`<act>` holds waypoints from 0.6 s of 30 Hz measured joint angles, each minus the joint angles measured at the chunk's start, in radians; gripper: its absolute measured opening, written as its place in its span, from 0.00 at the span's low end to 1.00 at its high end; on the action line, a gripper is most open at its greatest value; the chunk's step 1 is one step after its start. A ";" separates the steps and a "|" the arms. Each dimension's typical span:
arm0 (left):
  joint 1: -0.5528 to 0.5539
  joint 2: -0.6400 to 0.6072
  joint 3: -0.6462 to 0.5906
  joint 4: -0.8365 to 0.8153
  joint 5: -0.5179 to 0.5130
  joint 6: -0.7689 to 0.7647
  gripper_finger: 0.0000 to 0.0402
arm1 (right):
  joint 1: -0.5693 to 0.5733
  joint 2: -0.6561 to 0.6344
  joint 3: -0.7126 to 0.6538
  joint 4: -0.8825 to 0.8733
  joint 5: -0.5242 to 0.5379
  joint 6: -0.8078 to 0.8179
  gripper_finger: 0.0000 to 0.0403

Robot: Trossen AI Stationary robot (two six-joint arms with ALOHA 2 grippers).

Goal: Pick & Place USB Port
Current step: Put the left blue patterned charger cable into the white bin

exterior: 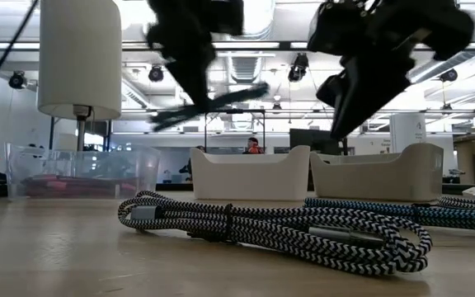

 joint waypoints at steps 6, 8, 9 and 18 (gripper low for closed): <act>0.133 0.148 0.141 -0.002 -0.019 0.202 0.07 | 0.051 0.000 -0.002 -0.044 0.000 0.005 0.13; 0.166 0.191 0.196 -0.002 -0.021 0.254 0.06 | 0.059 0.000 -0.009 -0.046 0.002 0.005 0.13; 0.178 0.212 0.225 -0.002 -0.024 0.276 0.06 | 0.063 0.000 -0.013 -0.046 0.002 0.005 0.13; 0.230 0.348 0.376 -0.030 -0.083 0.444 0.06 | 0.065 -0.001 -0.073 -0.030 0.012 0.028 0.13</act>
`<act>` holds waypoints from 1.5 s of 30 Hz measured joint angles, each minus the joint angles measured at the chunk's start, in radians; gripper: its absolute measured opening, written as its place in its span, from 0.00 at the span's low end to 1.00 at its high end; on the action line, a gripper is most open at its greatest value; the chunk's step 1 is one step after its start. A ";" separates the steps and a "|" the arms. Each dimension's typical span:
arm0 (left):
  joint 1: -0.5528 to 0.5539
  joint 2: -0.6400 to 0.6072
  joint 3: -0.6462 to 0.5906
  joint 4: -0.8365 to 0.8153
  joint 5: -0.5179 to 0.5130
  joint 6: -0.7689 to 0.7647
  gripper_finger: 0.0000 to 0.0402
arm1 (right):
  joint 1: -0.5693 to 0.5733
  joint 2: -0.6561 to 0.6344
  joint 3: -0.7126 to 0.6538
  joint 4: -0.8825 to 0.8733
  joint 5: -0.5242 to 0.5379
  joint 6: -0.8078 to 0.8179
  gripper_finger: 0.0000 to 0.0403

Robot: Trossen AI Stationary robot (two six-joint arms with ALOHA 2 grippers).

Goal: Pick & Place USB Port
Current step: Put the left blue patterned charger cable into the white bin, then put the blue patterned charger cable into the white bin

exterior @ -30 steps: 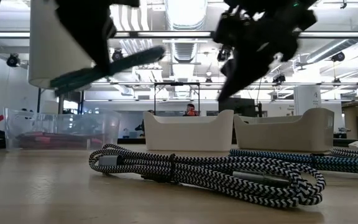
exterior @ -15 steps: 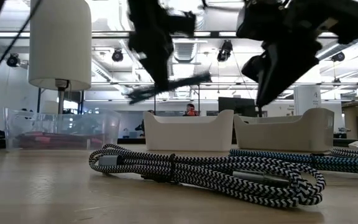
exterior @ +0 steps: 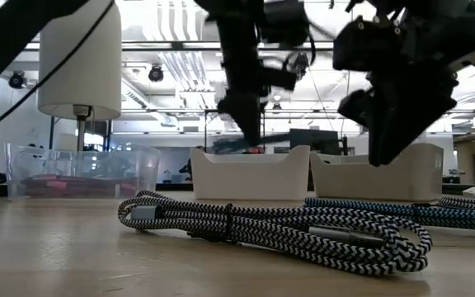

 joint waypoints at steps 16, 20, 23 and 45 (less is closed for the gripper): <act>0.067 0.122 -0.014 -0.107 0.020 -0.042 0.13 | -0.002 0.000 -0.030 0.059 0.000 0.040 0.13; 0.067 0.117 -0.014 -0.099 0.026 -0.056 0.18 | -0.002 0.000 -0.029 0.078 0.000 0.057 0.13; 0.065 0.116 -0.012 -0.090 0.048 -0.058 0.22 | -0.002 0.000 -0.029 0.111 0.000 0.123 0.13; -0.039 0.023 0.068 -0.147 -0.033 -0.134 0.30 | 0.095 0.079 -0.029 0.238 0.002 0.319 0.13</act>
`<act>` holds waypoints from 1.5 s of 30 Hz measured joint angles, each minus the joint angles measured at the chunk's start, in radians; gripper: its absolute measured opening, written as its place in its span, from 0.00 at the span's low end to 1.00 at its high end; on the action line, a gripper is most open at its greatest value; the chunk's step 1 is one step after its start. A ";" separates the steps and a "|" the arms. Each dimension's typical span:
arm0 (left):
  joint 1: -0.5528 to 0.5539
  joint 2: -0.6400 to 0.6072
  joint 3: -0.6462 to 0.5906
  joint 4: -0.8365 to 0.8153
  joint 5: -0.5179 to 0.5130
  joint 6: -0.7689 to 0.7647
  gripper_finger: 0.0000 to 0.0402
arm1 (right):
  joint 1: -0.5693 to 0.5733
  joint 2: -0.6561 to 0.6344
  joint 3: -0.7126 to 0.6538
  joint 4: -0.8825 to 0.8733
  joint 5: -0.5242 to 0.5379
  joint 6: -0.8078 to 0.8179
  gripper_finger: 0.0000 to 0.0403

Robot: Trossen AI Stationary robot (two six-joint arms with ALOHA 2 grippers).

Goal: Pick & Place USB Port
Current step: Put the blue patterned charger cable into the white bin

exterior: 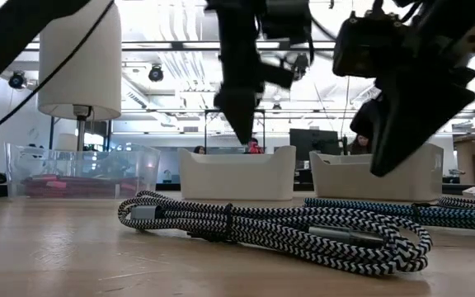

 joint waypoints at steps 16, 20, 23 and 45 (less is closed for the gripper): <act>-0.170 -0.220 0.000 -0.100 0.009 -0.246 0.30 | 0.053 0.023 0.003 0.005 -0.007 0.128 0.13; -0.221 -0.248 -0.001 -0.121 0.009 -0.283 0.30 | 0.075 0.038 0.003 0.011 -0.060 0.137 0.13; -0.254 -0.254 -0.001 -0.126 0.009 -0.312 0.30 | 0.088 0.048 0.003 0.032 -0.060 0.179 0.13; -0.341 -0.257 -0.179 -0.151 0.007 -0.398 0.30 | 0.091 0.122 0.076 -0.024 -0.003 0.147 0.13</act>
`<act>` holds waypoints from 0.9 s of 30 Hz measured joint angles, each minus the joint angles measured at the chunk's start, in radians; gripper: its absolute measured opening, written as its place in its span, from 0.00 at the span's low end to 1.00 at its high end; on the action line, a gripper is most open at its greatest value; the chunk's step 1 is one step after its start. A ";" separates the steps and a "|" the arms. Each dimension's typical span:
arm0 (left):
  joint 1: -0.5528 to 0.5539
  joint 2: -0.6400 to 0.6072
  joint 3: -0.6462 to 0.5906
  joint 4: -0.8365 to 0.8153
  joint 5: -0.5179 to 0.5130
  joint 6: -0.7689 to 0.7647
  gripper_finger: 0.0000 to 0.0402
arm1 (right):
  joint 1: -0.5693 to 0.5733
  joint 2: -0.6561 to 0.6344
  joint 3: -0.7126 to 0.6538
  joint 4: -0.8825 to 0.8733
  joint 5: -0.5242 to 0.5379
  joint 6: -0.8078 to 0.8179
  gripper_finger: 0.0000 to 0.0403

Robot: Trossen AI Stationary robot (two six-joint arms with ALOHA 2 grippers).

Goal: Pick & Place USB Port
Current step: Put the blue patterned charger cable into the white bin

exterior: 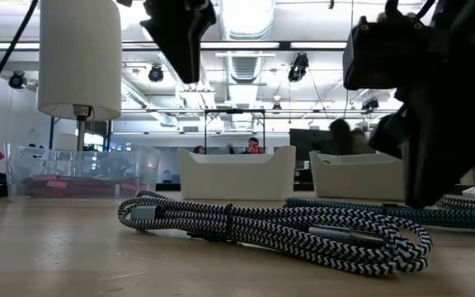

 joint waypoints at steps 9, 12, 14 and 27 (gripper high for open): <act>-0.006 0.000 -0.050 0.019 0.004 -0.116 0.30 | 0.000 -0.001 0.068 -0.264 -0.031 -0.024 0.13; -0.009 0.000 -0.054 0.018 0.011 -0.130 0.30 | -0.001 0.000 0.111 -0.331 -0.029 -0.042 0.13; -0.010 0.000 -0.054 0.023 0.015 -0.131 0.30 | -0.001 0.000 0.137 -0.358 -0.027 -0.047 0.14; -0.017 0.000 -0.053 0.026 0.020 -0.137 0.30 | -0.004 0.000 0.220 -0.432 0.081 -0.201 0.13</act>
